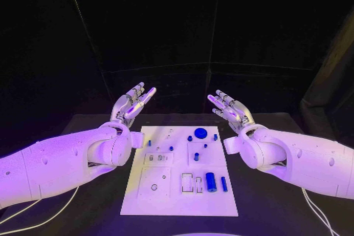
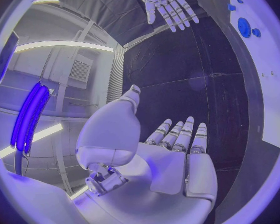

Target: Assemble the parts on the task board

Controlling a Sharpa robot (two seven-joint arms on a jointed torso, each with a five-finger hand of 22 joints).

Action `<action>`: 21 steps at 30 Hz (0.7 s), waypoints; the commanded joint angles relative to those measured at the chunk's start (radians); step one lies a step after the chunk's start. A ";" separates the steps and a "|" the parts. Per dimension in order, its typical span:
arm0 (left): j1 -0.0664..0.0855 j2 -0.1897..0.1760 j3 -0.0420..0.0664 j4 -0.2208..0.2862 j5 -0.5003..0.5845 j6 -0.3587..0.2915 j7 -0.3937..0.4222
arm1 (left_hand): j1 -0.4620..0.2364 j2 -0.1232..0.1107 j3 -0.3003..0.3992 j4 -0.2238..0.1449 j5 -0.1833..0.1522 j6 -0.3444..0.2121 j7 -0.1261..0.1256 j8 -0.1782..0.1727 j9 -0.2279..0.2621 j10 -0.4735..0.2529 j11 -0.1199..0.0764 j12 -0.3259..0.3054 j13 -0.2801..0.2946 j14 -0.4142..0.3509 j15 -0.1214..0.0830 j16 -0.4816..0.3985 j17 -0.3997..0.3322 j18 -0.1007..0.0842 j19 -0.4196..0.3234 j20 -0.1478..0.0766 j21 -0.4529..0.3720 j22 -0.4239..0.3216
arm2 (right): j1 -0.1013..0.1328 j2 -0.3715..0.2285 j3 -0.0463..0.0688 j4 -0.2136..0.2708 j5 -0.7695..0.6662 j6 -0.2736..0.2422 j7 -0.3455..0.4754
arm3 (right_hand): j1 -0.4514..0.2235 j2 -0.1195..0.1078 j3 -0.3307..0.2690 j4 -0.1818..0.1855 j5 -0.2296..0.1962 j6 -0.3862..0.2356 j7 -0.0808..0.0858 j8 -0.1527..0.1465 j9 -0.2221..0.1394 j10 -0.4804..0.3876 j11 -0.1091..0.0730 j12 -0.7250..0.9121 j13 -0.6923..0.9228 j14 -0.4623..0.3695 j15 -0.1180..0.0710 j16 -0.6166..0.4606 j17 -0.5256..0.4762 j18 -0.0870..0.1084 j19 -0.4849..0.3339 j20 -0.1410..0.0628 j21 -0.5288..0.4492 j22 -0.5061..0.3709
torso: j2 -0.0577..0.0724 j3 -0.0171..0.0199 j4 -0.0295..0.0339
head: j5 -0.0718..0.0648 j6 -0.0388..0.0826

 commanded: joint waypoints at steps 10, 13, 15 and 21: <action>0.000 -0.011 0.000 -0.028 0.032 0.099 0.038 | 0.029 0.004 0.008 0.005 0.008 0.034 0.094 0.011 0.005 0.030 0.023 0.010 0.005 0.055 0.012 0.017 0.009 0.012 0.009 0.013 0.009 0.004 | 0.015 0.001 -0.007 -0.117 -0.273 0.113 -0.015 | 0.285 0.003 0.056 -0.219 0.036 0.581 0.130 0.127 0.062 0.722 0.045 0.144 0.053 0.772 0.006 0.149 0.053 0.133 0.578 0.005 0.202 0.078 | 0.001 -0.0021 -0.0001 | -0.011 0.010; 0.000 -0.018 0.000 -0.027 0.033 0.108 0.049 | 0.054 0.008 0.015 -0.012 0.012 0.136 0.125 0.034 0.018 0.161 0.054 0.040 0.022 0.211 0.024 0.065 0.034 0.001 0.070 0.015 0.032 0.018 | 0.016 0.003 -0.007 -0.132 -0.340 0.108 -0.020 | 0.306 -0.002 0.066 -0.244 0.035 0.721 0.112 0.149 0.067 0.805 0.023 0.154 0.049 0.863 -0.019 0.159 0.051 0.140 0.647 -0.012 0.224 0.077 | 0.001 -0.0014 -0.0016 | -0.010 0.010; 0.000 -0.023 0.000 -0.025 0.033 0.121 0.056 | 0.078 0.013 0.018 -0.031 0.005 0.253 0.138 0.064 0.033 0.330 0.072 0.084 0.041 0.376 0.039 0.118 0.057 -0.014 0.182 0.011 0.077 0.043 | 0.018 0.004 -0.007 -0.139 -0.394 0.108 -0.027 | 0.323 -0.009 0.075 -0.246 0.036 0.768 0.102 0.149 0.064 0.850 0.009 0.153 0.046 0.912 -0.035 0.160 0.050 0.140 0.686 -0.027 0.234 0.074 | 0.004 0.0001 -0.0023 | -0.010 0.011; 0.000 -0.033 -0.001 -0.018 0.028 0.142 0.060 | 0.106 0.019 0.015 -0.058 0.006 0.440 0.134 0.110 0.053 0.641 0.054 0.172 0.070 0.583 0.010 0.192 0.082 0.018 0.542 0.013 0.222 0.113 | 0.023 0.005 -0.006 -0.146 -0.483 0.112 -0.043 | 0.338 -0.016 0.090 -0.248 0.045 0.824 0.087 0.143 0.057 0.924 -0.010 0.143 0.044 0.987 -0.062 0.159 0.049 0.138 0.745 -0.052 0.248 0.070 | 0.011 0.0011 -0.0048 | -0.010 0.016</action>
